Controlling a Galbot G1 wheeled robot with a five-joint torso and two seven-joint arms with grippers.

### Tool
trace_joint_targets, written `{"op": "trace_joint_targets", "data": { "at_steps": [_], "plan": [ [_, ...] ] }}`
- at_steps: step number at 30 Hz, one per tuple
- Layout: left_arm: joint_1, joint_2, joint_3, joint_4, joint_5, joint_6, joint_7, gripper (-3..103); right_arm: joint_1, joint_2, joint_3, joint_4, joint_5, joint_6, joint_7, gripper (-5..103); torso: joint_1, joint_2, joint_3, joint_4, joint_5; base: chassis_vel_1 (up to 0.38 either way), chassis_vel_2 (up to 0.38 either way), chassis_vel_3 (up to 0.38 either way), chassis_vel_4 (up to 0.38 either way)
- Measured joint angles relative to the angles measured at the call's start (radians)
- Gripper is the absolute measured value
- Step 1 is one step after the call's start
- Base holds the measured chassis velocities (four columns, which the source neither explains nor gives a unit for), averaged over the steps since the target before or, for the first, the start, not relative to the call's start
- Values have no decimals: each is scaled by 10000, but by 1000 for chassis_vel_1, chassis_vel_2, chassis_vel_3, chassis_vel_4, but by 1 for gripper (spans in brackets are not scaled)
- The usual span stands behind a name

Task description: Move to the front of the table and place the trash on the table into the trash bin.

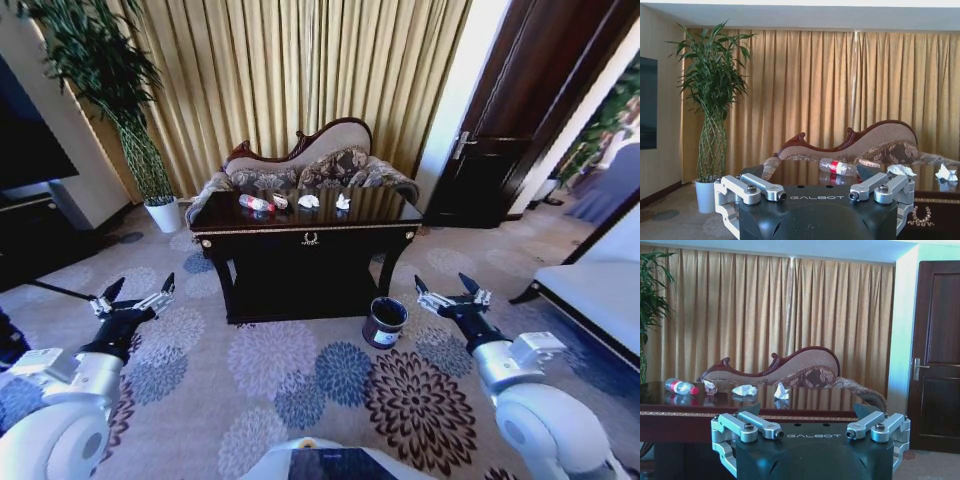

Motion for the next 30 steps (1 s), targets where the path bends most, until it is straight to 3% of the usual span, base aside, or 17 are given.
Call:
{"op": "trace_joint_targets", "data": {
  "at_steps": [30],
  "plan": [
    [60,-63,-17,0,-30,-126,87,100,-67,-13,-51,0,-176,-18,-27,100,0,0,-1,3,2,-165,165,163,-175]
  ]
}}
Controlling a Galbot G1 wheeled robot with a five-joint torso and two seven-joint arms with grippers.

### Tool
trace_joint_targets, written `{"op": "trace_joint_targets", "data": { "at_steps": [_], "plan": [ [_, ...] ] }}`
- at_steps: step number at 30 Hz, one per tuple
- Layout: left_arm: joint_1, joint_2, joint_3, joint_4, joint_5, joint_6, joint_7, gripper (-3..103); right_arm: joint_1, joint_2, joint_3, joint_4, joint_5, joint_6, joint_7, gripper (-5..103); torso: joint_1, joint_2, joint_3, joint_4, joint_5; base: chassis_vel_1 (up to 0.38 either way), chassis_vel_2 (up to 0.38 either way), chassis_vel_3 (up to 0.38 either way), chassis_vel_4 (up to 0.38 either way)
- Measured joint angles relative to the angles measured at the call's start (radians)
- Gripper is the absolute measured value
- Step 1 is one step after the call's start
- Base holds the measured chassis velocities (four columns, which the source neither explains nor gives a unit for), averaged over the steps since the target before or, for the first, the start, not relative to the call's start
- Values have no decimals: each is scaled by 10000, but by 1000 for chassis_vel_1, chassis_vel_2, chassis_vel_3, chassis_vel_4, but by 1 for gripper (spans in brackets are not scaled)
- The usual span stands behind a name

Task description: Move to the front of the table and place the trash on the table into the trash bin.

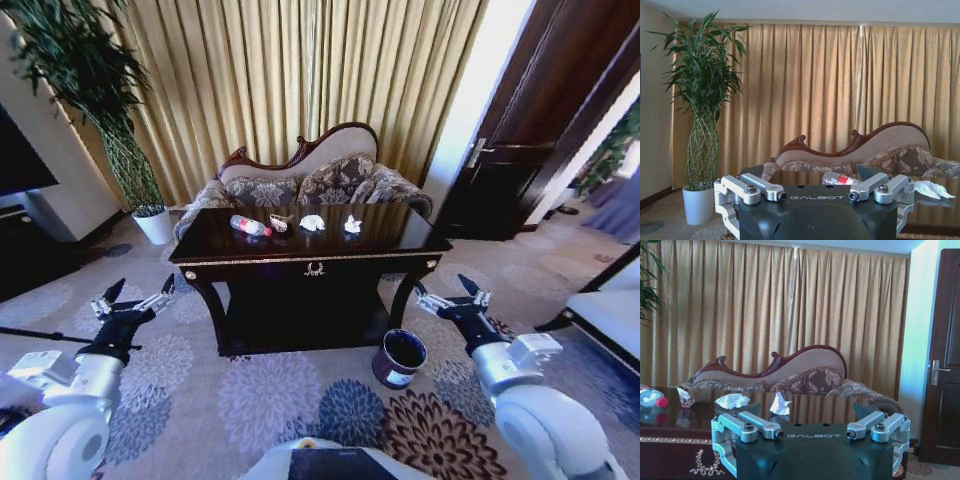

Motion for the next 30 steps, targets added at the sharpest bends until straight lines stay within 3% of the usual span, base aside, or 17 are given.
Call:
{"op": "trace_joint_targets", "data": {
  "at_steps": [30],
  "plan": [
    [103,-126,-26,0,16,-177,88,100,-45,141,-156,0,-564,-256,-23,100,4,-1,1,-6,0,-172,162,172,-163]
  ]
}}
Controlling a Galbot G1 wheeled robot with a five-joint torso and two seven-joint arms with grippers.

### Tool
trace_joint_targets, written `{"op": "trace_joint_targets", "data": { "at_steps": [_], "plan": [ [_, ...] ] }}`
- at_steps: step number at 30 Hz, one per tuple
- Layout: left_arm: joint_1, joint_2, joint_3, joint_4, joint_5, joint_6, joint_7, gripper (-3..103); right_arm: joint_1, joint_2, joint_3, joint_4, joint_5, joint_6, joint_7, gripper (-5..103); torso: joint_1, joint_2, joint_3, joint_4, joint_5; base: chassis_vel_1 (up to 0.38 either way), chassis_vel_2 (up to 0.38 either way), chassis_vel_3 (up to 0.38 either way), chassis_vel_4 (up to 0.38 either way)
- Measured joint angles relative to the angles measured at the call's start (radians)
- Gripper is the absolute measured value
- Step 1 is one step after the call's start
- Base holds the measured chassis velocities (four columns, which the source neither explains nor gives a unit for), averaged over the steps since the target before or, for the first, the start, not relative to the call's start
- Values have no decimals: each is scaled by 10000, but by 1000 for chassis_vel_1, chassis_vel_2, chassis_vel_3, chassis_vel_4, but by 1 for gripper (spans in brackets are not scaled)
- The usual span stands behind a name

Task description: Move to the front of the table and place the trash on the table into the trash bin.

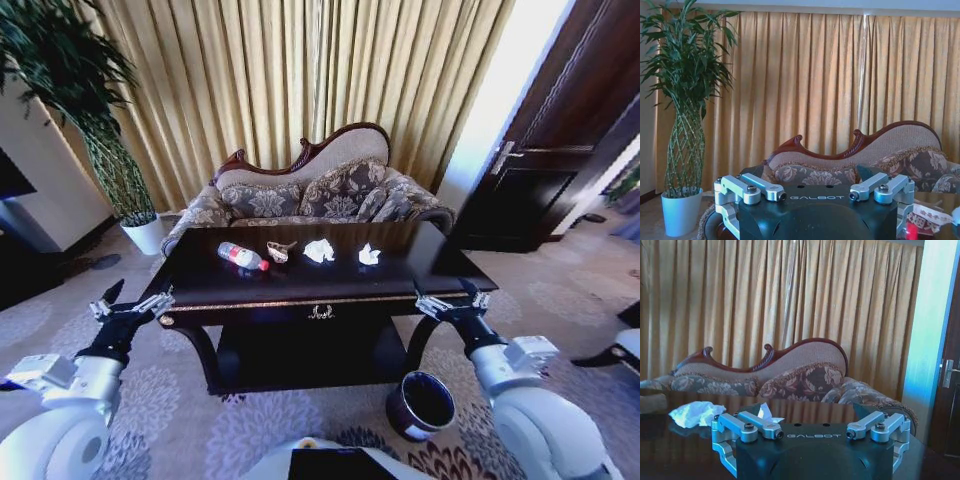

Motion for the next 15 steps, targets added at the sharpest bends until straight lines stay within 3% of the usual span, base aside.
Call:
{"op": "trace_joint_targets", "data": {
  "at_steps": [8,15],
  "plan": [
    [145,-88,-135,0,-6,-98,8,100,175,-70,-195,0,283,-334,17,100,-4,1,-1,3,0,-30,36,22,-31],
    [382,-211,-230,1,65,-209,142,100,835,-889,-296,-288,1747,-358,250,100,-6,2,-1,4,0,0,0,0,0]
  ]
}}
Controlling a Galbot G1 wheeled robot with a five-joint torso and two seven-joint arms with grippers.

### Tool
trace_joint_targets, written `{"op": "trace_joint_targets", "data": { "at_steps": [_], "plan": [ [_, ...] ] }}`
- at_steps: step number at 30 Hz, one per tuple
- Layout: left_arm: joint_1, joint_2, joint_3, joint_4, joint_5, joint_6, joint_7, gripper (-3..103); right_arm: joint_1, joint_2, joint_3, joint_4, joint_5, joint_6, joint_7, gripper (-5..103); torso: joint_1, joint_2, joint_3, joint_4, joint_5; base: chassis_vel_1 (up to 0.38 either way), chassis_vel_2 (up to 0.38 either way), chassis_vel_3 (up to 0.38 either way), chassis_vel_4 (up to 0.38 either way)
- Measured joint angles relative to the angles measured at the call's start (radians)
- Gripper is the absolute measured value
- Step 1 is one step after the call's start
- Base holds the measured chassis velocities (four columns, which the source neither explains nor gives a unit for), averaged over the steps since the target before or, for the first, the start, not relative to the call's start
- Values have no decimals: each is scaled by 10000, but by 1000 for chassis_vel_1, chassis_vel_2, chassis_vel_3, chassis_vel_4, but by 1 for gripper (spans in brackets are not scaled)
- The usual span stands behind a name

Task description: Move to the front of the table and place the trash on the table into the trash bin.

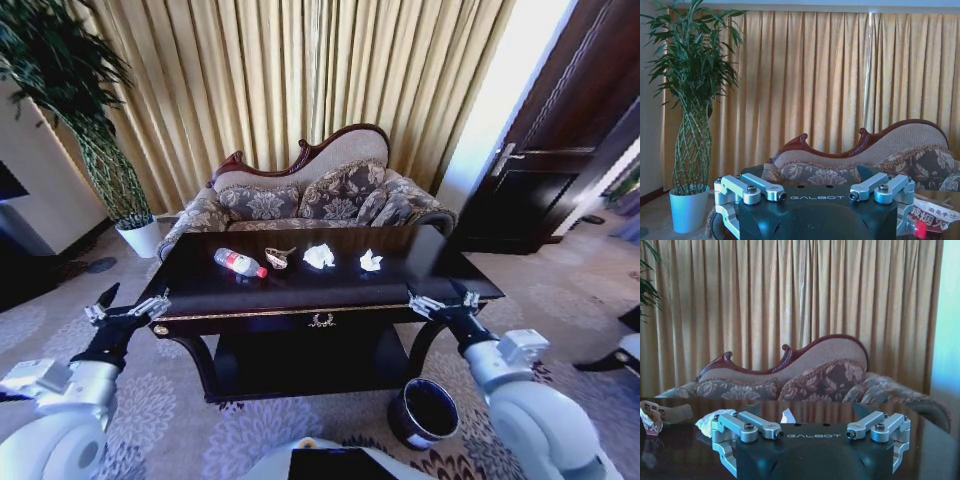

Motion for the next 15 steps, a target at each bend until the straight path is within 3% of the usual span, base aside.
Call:
{"op": "trace_joint_targets", "data": {
  "at_steps": [8,15],
  "plan": [
    [14,-30,135,0,318,-146,184,100,1227,-1213,-396,-1194,1239,-281,286,100,2,-1,0,-1,1,0,0,0,0],
    [-269,34,700,0,807,-76,-142,100,3201,-2118,-1652,-2557,1984,-766,1103,100,4,-2,2,0,0,0,0,0,0]
  ]
}}
